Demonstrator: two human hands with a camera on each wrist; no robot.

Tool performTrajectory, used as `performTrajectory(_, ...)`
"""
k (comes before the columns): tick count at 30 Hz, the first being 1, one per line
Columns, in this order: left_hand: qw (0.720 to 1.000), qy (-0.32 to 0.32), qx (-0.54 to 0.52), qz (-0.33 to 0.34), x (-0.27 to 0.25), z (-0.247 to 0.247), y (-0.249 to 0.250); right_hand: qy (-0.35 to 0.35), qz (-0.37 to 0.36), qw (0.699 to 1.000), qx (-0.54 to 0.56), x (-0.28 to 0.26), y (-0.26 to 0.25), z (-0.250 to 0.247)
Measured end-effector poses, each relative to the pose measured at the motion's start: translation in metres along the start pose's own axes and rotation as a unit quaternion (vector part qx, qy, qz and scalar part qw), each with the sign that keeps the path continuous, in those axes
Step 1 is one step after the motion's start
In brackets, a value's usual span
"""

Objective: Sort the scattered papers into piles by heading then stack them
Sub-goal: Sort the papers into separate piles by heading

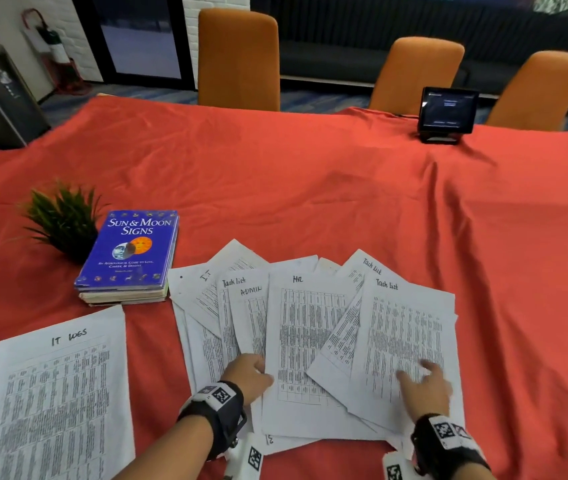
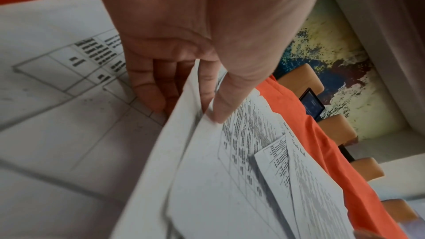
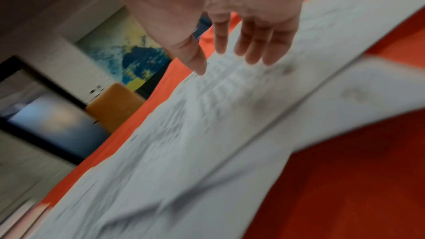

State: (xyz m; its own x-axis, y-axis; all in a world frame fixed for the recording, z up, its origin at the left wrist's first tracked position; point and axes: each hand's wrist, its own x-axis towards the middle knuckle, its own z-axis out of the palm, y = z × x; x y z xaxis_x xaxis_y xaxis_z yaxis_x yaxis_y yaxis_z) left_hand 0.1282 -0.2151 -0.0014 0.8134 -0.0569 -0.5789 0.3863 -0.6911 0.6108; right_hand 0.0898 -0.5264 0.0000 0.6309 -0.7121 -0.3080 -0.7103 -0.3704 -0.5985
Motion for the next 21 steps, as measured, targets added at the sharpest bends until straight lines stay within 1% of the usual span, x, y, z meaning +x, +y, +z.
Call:
performTrajectory(1,1.0,0.0,0.002,-0.001,0.0,0.0,-0.001,0.038,0.034,0.999,-0.018,0.011,0.004,-0.011)
performTrajectory(2,1.0,-0.001,0.006,0.001,-0.001,0.001,-0.001,0.058,0.063,0.996,-0.04,0.02,0.009,-0.02)
performTrajectory(3,1.0,-0.006,0.007,-0.003,-0.001,0.002,0.0,0.062,0.09,0.992,-0.063,0.03,0.016,-0.028)
performTrajectory(4,1.0,-0.011,0.011,-0.007,-0.002,0.001,0.0,0.051,0.111,0.989,-0.08,0.037,0.02,-0.034)
performTrajectory(6,1.0,-0.022,0.011,-0.016,-0.004,0.0,0.002,0.027,0.129,0.988,-0.082,0.049,0.031,-0.04)
performTrajectory(9,0.999,-0.025,0.013,-0.02,-0.004,-0.002,0.004,-0.035,0.127,0.991,-0.025,0.064,0.04,-0.038)
performTrajectory(11,1.0,-0.01,0.011,-0.026,-0.006,-0.003,0.005,-0.05,0.12,0.991,-0.018,0.069,0.041,-0.033)
performTrajectory(12,0.999,0.014,0.014,-0.03,-0.008,-0.003,0.005,-0.054,0.111,0.992,-0.009,0.067,0.037,-0.032)
performTrajectory(13,0.998,0.054,0.032,-0.031,-0.009,-0.004,0.005,-0.056,0.099,0.994,0.006,0.065,0.033,-0.029)
performTrajectory(15,0.985,0.135,0.098,-0.032,-0.012,-0.009,0.006,-0.051,0.077,0.995,0.033,0.061,0.024,-0.027)
performTrajectory(17,0.977,0.174,0.12,-0.028,-0.014,-0.014,0.007,-0.056,0.076,0.994,0.057,0.058,0.021,-0.025)
performTrajectory(19,0.98,0.17,0.1,-0.026,-0.013,-0.017,0.005,-0.059,0.084,0.992,0.074,0.057,0.022,-0.02)
performTrajectory(21,0.988,0.143,0.056,-0.017,-0.01,-0.016,0.001,-0.062,0.09,0.991,0.078,0.056,0.024,-0.013)
